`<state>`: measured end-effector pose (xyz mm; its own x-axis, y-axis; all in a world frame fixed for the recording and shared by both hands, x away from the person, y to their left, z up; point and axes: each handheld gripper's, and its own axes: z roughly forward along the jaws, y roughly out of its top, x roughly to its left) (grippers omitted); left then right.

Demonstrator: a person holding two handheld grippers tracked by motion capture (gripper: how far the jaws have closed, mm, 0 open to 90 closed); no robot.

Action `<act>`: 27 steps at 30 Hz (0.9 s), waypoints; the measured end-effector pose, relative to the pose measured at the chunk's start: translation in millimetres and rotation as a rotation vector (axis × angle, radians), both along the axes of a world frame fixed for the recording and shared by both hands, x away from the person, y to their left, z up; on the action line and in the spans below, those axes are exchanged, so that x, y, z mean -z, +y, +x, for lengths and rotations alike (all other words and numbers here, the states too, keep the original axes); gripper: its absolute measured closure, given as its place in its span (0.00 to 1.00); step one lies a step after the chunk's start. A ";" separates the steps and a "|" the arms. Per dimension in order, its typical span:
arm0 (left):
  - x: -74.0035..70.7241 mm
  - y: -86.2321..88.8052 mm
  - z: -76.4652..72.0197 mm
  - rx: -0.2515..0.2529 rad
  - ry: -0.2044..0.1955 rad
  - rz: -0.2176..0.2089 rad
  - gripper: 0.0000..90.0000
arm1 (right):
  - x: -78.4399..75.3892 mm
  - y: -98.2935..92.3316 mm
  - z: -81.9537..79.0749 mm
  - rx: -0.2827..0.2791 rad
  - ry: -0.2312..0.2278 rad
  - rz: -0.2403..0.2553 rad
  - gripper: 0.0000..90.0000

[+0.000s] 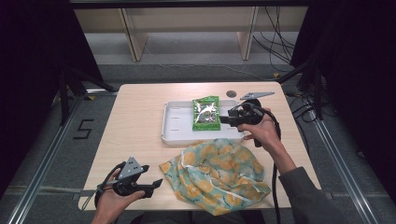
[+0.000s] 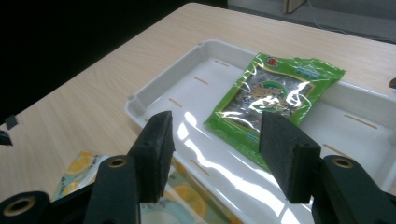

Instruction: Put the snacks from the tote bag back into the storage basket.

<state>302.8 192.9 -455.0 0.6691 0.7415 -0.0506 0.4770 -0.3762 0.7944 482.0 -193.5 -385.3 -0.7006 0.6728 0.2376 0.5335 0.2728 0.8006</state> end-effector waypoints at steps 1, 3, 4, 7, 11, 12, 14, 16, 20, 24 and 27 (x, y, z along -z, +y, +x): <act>-0.4 0.8 0.3 0.005 -0.009 0.008 0.32 | 0.3 0.1 0.1 -0.010 -0.007 0.003 0.51; -0.5 1.1 0.2 0.001 -0.009 0.008 0.31 | 0.1 1.2 -2.8 -0.008 0.006 0.006 0.51; -0.4 1.2 0.2 0.001 -0.011 0.007 0.31 | -0.2 2.4 -5.3 -0.004 0.024 0.011 0.50; -0.3 1.7 1.0 0.007 -0.020 0.010 0.31 | 0.1 3.1 -9.6 -0.020 0.028 0.026 0.49; -0.5 1.9 1.0 0.007 -0.018 0.012 0.31 | 0.3 2.9 -15.9 -0.033 0.022 0.020 0.48; -0.5 1.9 1.0 0.007 -0.018 0.012 0.31 | 0.3 2.9 -15.9 -0.033 0.022 0.020 0.48; -0.9 1.8 1.0 0.008 -0.016 0.014 0.31 | 0.6 2.7 -19.0 -0.048 0.022 0.022 0.48; -0.9 1.9 1.1 0.009 -0.016 0.016 0.31 | 1.0 2.5 -20.7 -0.049 0.012 0.020 0.47; -0.8 2.2 1.0 0.008 -0.017 0.017 0.30 | 0.5 2.3 -26.1 -0.047 0.022 0.011 0.46; -0.6 2.0 1.0 0.009 -0.019 0.016 0.30 | 3.0 1.6 -29.9 -0.058 0.013 0.018 0.46; -0.4 1.9 0.9 0.008 -0.021 0.014 0.30 | 5.6 -0.2 -32.8 -0.053 0.006 0.007 0.46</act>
<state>303.8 194.9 -454.6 0.6760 0.7364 -0.0263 0.4568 -0.3908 0.7991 449.2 -193.7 -390.9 -0.7339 0.6329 0.2465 0.5231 0.2953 0.7995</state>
